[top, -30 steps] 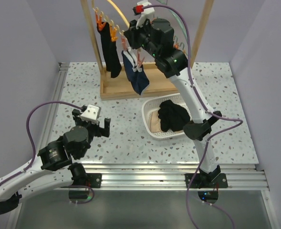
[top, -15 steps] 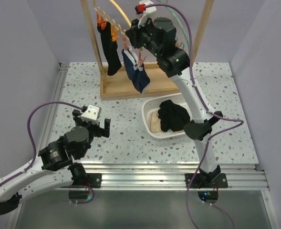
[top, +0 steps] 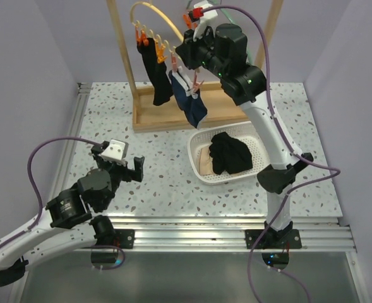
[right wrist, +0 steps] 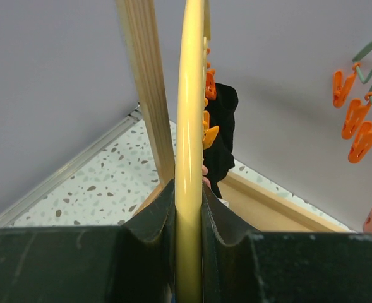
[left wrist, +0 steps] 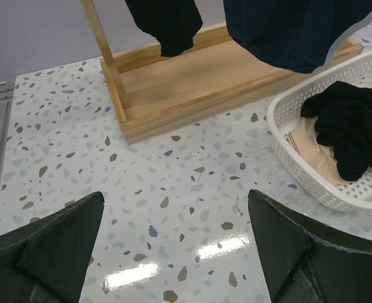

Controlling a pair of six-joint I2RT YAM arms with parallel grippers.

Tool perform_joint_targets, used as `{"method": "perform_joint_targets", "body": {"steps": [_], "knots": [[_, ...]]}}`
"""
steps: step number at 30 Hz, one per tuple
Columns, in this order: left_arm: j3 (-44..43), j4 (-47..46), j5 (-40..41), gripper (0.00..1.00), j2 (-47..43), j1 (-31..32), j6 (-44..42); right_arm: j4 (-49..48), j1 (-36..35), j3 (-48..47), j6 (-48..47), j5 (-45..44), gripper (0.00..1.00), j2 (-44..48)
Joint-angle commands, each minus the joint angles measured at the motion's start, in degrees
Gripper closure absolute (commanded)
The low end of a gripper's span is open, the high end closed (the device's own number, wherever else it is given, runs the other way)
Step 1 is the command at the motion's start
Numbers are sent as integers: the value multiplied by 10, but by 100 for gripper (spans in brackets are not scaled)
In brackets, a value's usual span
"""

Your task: Remove the underwear clipped to the hanger

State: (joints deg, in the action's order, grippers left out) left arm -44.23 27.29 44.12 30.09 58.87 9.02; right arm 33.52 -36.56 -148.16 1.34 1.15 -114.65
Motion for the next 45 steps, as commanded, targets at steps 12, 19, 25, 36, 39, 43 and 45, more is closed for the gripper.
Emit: {"method": "perform_joint_targets", "body": {"steps": [12,19,25,36,39,43,45], "knots": [[18,-112,-46,0,-18,-4,69,-35,3,257,-56,68,100,252],[36,-175,-60,0,25,-4,72,-22,8,415,-92,99,100,403],[67,-266,-108,0,20,-10,53,29,8,492,-127,137,100,521],[4,-376,-314,2,121,-158,28,84,8,532,-158,176,100,610],[-16,-384,-392,4,153,-211,35,77,8,539,-151,178,100,617],[-32,-387,-461,9,182,-248,37,73,8,549,-143,185,100,620],[-37,-381,-459,12,192,-258,36,69,8,551,-140,184,100,620]]}}
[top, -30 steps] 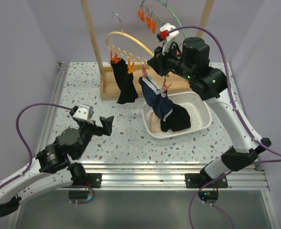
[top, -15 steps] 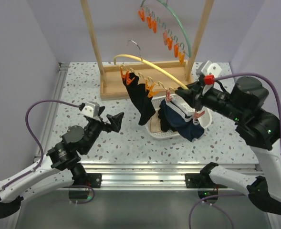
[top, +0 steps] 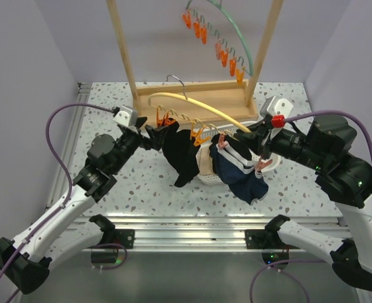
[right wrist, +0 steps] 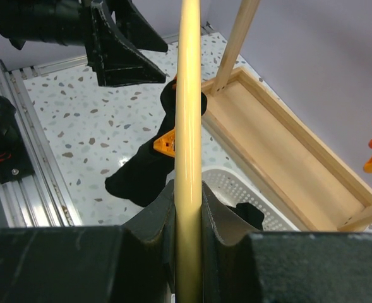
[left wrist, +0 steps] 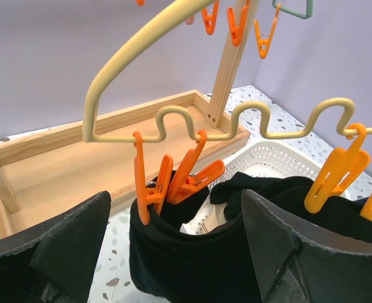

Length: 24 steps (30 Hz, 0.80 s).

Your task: Remove the underwear clipped to the hanger

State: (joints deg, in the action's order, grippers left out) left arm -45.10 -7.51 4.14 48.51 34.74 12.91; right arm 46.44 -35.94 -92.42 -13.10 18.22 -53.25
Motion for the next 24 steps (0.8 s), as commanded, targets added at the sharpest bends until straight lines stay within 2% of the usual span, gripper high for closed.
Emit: {"method": "perform_joint_targets", "body": {"steps": [1,8,24], "knots": [[-33,-30,-49,14,13,-20,-3,-60,1,-7,4,15,100,6],[-66,20,-3,37,45,-27,-30,-60,2,-9,5,17,100,1],[-77,22,43,41,111,-27,-60,-61,1,-9,5,23,100,-11]]}}
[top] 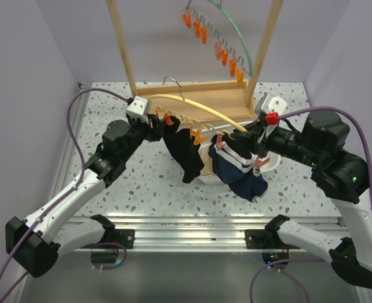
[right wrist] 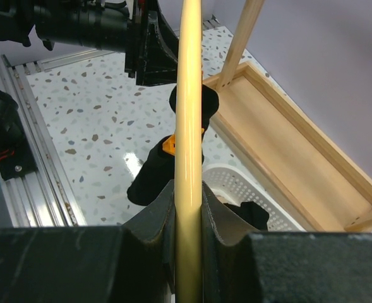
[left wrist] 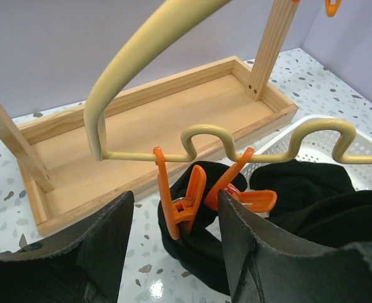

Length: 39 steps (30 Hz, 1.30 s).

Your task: Remove the underwear clipped to the hanger

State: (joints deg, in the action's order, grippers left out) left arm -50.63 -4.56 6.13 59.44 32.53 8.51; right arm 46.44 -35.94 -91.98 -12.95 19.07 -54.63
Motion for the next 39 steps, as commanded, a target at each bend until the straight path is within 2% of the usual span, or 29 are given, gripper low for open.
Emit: {"method": "perform_joint_targets", "body": {"steps": [1,20,29,32,34,36,39], "knots": [[-21,-9,26,41,2,-5,-18,-60,2,-14,3,15,100,2],[-2,-70,42,44,42,-4,-39,-63,1,-28,14,26,100,-15],[5,-77,46,58,52,2,-34,-66,2,-33,13,12,100,-20],[4,-75,44,72,53,3,-35,-70,1,-34,16,12,100,-24],[3,-74,43,89,52,3,-35,-71,1,-36,17,12,100,-27],[4,-73,45,100,46,3,-33,-73,2,-37,17,11,100,-28],[7,-73,49,100,35,3,-31,-74,2,-37,17,11,100,-28]]}}
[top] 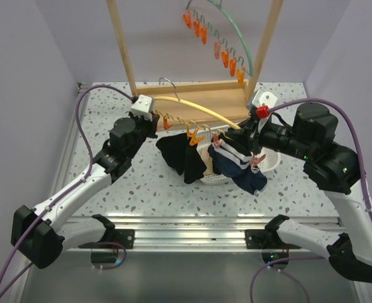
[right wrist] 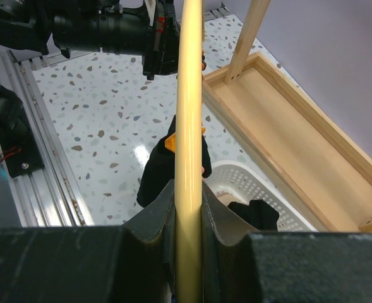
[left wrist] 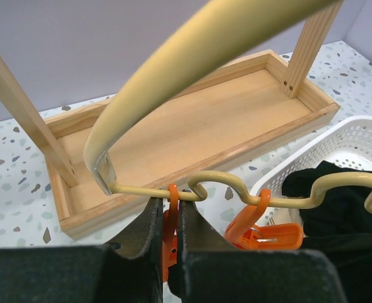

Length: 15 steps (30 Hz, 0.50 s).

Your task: Remove the underwear clipped to the hanger

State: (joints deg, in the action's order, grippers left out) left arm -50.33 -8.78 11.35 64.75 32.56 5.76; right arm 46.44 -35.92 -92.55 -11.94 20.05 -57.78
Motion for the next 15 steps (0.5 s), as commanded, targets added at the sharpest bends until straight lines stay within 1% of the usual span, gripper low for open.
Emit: {"method": "perform_joint_targets", "body": {"steps": [1,2,4,5,6,8,9,13,15], "knots": [[4,-29,-4,100,-22,3,-1,-75,2,-32,7,1,100,2],[5,-27,-3,90,-24,3,1,-76,2,-31,7,1,100,2],[6,-20,-5,65,-38,3,9,-79,2,-30,6,-2,100,0],[7,-19,-9,46,-44,3,14,-79,1,-28,6,-3,100,-1],[8,-17,-11,39,-59,3,18,-81,1,-27,6,-4,100,-1],[11,-7,-16,29,-87,3,29,-84,1,-25,6,-5,100,-5],[14,-4,-16,26,-97,3,33,-85,1,-24,4,-6,100,-6],[24,25,-7,18,-147,3,47,-92,2,-21,5,-5,100,-14],[24,46,-3,15,-171,3,51,-94,2,-20,5,-5,100,-17]]}}
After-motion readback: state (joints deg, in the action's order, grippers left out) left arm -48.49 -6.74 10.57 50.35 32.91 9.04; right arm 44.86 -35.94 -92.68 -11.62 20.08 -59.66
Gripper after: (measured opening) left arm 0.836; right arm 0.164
